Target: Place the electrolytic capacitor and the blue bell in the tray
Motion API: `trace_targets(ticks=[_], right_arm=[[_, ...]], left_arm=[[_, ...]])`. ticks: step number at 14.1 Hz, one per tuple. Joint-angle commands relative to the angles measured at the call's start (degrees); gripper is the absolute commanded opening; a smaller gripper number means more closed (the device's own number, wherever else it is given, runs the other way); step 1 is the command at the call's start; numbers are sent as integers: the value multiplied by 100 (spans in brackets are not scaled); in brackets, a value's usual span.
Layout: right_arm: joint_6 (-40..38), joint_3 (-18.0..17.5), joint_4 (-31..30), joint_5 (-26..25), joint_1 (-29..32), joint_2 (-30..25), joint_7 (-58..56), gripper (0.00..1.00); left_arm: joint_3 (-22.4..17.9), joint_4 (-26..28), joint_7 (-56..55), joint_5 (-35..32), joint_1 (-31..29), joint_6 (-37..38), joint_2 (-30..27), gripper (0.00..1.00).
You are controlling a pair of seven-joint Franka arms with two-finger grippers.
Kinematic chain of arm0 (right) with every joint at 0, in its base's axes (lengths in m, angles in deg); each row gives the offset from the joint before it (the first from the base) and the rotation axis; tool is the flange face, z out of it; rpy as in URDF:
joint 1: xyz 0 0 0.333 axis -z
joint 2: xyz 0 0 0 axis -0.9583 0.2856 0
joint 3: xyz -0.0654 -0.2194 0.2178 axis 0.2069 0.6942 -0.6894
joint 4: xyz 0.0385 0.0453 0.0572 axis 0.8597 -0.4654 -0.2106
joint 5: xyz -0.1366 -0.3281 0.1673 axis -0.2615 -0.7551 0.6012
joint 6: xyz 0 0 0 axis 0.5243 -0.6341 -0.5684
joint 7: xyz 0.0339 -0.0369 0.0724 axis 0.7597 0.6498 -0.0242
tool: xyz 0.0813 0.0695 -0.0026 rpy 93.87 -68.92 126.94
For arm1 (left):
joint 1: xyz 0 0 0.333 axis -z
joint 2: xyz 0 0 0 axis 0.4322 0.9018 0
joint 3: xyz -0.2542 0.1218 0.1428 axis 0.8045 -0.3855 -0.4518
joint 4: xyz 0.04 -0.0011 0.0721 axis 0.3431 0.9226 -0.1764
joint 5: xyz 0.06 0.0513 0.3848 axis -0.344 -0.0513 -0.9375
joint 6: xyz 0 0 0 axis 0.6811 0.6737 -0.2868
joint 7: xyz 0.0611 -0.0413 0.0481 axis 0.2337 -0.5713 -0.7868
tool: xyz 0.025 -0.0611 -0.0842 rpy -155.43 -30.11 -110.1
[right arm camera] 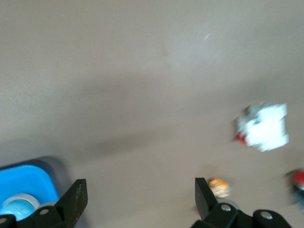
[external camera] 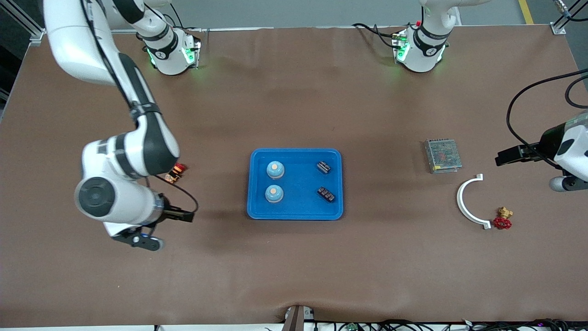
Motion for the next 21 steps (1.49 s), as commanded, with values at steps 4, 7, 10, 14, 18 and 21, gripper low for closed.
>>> trace_targets(ticks=[4,7,10,14,18,21], right_arm=[[-399,-111,-241,-12,604,-899,-1203,100],[-443,-111,-241,-11,885,-1252,-1539,100],[-687,-102,-241,-29,1175,-1515,-1548,100],[-1014,-111,-258,-371,1273,-1858,-1933,100],[-1391,-102,-276,-372,1335,-2245,-2110,100],[-1427,-68,-748,-372,1326,-2736,-2198,100]], left_arm=[[182,1292,91,119,-16,-790,-954,100],[488,1797,-57,119,-16,-1198,-1449,100],[551,1710,-58,110,10,-1189,-1502,100],[508,1280,91,111,-51,-1075,-1362,100],[542,1191,100,84,-43,-996,-1379,100],[560,1129,91,58,-25,-987,-1379,100]])
